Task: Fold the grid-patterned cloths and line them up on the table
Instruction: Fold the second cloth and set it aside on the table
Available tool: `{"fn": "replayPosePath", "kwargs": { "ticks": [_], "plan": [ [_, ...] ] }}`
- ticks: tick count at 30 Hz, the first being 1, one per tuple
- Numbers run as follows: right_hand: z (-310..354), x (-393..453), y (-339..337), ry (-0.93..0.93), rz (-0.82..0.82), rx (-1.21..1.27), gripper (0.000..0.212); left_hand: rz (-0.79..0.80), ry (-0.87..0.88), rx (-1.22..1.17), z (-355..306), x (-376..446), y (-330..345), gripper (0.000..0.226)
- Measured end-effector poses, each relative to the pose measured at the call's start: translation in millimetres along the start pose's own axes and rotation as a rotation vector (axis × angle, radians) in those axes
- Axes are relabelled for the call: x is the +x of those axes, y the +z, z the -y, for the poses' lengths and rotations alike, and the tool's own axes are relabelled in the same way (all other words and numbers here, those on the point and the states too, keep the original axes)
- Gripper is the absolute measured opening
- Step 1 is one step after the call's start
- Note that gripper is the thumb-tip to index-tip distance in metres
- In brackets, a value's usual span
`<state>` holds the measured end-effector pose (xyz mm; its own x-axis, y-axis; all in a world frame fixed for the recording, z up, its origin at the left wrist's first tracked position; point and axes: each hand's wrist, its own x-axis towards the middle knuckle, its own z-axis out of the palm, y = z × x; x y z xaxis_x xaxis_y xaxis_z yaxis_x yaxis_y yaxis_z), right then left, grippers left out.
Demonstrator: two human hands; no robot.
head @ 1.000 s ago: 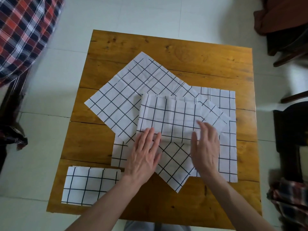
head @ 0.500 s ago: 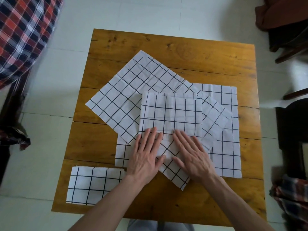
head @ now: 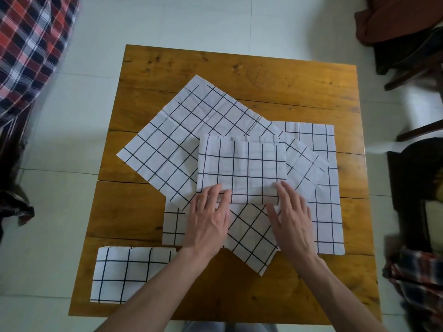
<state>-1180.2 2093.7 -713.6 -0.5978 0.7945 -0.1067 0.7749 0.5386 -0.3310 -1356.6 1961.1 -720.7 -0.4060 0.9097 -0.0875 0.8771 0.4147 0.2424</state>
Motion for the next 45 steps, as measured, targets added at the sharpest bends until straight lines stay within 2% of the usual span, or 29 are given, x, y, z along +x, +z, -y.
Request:
{"fn": "replayPosePath", "kwargs": {
  "ticks": [2, 7, 12, 16, 21, 24, 26, 30, 32, 34, 36, 40, 45],
  "plan": [
    [9, 6, -2, 0.143, -0.046, 0.030, 0.057, -0.016, 0.006, 0.017, 0, 11, -5, 0.042],
    [26, 25, -14, 0.378, -0.008, 0.138, 0.069, 0.037, -0.047, -0.007, 3, 24, -2, 0.053],
    [38, 46, -26, 0.666, 0.086, 0.320, 0.060, 0.071, -0.067, -0.012, 6, 23, 3, 0.058],
    [39, 52, -27, 0.721, 0.123, 0.364, 0.054, 0.071, -0.040, 0.009, 8, 22, 5, 0.062],
    [41, 50, -22, 0.670, -0.005, 0.628, 0.037, 0.008, 0.007, -0.027, 12, 20, 11, 0.061],
    [53, 45, -24, 0.697, -0.096, 0.853, 0.037, -0.004, 0.068, -0.023, 14, 17, 12, 0.097],
    [62, 43, -27, 0.668, -0.129, 0.919, 0.032, 0.004, 0.090, 0.006, 16, 14, 13, 0.101],
    [79, 37, -28, 0.436, -0.117, 0.795, 0.012, -0.006, 0.117, 0.001, 15, 10, 10, 0.062],
    [83, 35, -21, 0.338, -0.121, 0.705, 0.007, -0.001, 0.115, 0.003, 14, 10, 7, 0.062],
    [87, 33, -11, 0.250, -0.163, 0.611, 0.015, 0.008, 0.134, -0.008, 16, 9, 7, 0.064],
    [94, 31, -5, 0.163, -0.206, 0.525, 0.009, 0.019, 0.133, -0.044, 18, 8, 8, 0.066],
    [98, 29, 7, -0.060, -0.133, 0.418, 0.045, -0.071, 0.083, -0.232, 19, 6, 2, 0.061],
    [95, 30, 21, -0.314, 0.011, 0.224, 0.050, -0.201, -0.079, -0.375, 23, 2, -10, 0.057]
  ]
}}
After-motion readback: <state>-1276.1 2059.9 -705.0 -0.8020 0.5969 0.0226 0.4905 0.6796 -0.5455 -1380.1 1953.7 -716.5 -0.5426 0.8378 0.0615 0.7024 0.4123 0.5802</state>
